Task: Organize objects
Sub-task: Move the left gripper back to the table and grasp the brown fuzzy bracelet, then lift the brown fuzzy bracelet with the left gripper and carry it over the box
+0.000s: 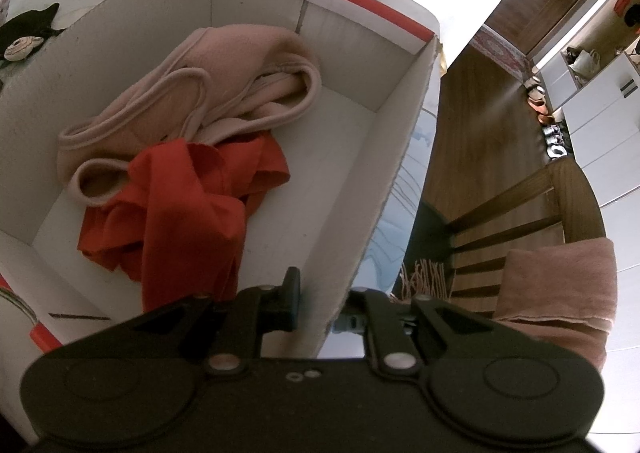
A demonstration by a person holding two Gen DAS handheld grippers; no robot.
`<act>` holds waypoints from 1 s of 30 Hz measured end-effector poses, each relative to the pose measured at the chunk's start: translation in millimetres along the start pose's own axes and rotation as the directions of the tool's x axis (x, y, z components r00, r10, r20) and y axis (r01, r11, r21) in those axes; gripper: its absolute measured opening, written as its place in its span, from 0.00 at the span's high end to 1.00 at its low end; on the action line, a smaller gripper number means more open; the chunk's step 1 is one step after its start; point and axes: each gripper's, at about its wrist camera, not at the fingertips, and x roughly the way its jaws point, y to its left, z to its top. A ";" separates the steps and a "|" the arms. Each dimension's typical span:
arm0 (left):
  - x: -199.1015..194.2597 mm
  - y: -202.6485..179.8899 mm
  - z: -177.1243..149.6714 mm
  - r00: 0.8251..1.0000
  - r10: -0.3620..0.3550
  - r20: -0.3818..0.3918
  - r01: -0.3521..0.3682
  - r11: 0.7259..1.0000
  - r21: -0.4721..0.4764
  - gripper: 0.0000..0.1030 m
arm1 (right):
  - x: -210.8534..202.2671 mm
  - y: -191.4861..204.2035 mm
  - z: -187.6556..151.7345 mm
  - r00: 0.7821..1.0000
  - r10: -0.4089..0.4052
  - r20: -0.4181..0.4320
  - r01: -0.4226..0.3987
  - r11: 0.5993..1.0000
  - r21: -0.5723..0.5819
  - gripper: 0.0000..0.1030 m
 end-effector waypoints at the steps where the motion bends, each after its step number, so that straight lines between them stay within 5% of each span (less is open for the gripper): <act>1: -0.6 -0.9 0.7 1.000 0.005 0.000 -0.005 1.000 0.003 0.88 | -0.2 0.2 0.2 1.000 0.001 0.000 -0.001 1.000 0.001 0.88; 8: -12.5 -5.6 6.3 0.999 0.009 0.035 -0.010 0.999 0.038 0.93 | -0.8 -0.7 -0.6 1.000 0.001 0.002 -0.001 1.000 -0.001 0.88; 18: -58.5 -32.8 31.8 0.992 -0.086 0.092 0.077 0.992 0.096 0.94 | -2.4 -0.8 0.1 1.000 -0.001 0.005 0.001 1.000 -0.008 0.88; 30: -107.0 -112.0 56.7 0.957 -0.266 0.117 0.222 0.930 0.294 0.94 | -2.2 3.7 2.4 1.000 0.001 0.007 -0.001 1.000 -0.007 0.89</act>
